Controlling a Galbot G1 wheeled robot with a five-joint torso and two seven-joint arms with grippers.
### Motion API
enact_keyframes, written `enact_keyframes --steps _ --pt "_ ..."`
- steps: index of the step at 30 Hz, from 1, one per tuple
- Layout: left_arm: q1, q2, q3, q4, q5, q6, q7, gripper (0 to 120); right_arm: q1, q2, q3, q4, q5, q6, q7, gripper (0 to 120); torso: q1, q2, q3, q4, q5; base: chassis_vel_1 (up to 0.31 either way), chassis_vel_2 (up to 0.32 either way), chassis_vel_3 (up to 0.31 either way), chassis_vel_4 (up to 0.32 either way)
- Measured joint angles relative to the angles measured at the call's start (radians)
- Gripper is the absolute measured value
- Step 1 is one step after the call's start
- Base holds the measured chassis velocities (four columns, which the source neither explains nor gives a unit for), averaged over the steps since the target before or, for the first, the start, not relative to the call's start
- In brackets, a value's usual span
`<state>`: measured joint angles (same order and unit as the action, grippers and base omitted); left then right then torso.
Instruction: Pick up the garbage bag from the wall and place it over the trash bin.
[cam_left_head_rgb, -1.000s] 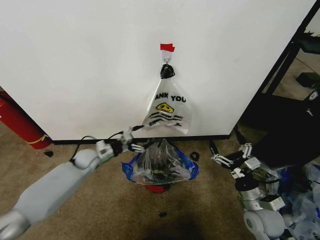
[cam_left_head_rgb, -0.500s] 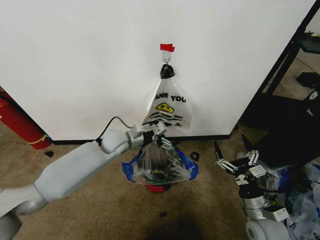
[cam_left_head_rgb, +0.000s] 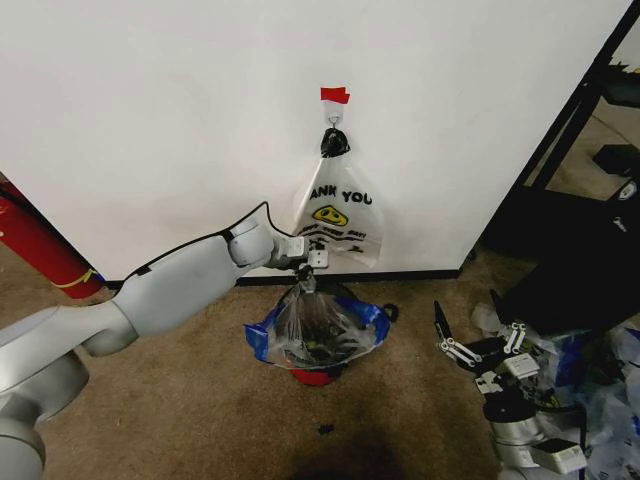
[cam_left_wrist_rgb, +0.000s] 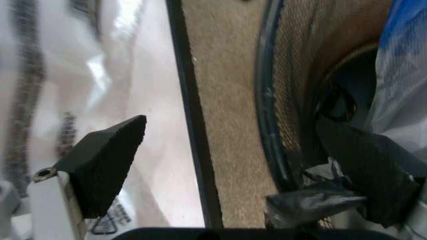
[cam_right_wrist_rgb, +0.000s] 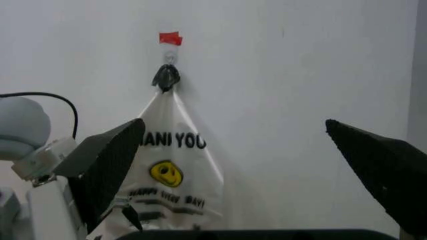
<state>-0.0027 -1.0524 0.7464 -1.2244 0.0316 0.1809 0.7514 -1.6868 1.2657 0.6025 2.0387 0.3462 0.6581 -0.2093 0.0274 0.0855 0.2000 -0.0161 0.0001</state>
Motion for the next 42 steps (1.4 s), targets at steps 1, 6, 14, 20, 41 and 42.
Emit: enact_keyframes --steps 1,6,14,20,41,42 --pt "-0.001 -0.007 0.009 0.002 0.003 0.005 -0.003 100 -0.003 0.004 0.000 0.000 -0.001 0.000 0.000 100 0.000 0.000 0.000 0.0000 -0.0001 0.000 0.000 0.000 0.000" --pt "-0.003 -0.035 0.032 0.007 0.005 0.032 -0.010 100 -0.012 0.023 -0.011 -0.003 -0.011 0.003 -0.001 100 0.000 0.000 0.000 -0.0007 0.0000 0.000 0.000 0.000 0.000" --pt "-0.001 -0.056 0.044 0.027 -0.062 0.073 -0.004 77 -0.027 0.027 -0.015 -0.007 -0.016 0.020 -0.002 100 0.000 0.000 0.000 -0.0004 0.0000 0.000 0.000 0.000 0.000" --pt "0.000 -0.047 0.043 0.020 -0.147 0.140 0.000 55 -0.024 0.020 -0.014 -0.021 -0.015 0.026 -0.002 100 0.000 0.000 0.000 -0.0004 0.0000 0.000 0.000 0.000 0.000" --pt "0.160 0.095 -0.254 -0.194 -0.739 0.561 -0.374 0 0.087 -0.004 -0.078 -0.102 -0.027 0.021 -0.003 100 0.000 0.000 0.000 -0.0001 -0.0001 0.000 0.000 0.000 0.000" --pt "0.160 0.095 -0.254 -0.194 -0.739 0.561 -0.374 0 0.087 -0.004 -0.078 -0.102 -0.027 0.021 -0.003 100 0.000 0.000 0.000 -0.0001 -0.0001 0.000 0.000 0.000 0.000"
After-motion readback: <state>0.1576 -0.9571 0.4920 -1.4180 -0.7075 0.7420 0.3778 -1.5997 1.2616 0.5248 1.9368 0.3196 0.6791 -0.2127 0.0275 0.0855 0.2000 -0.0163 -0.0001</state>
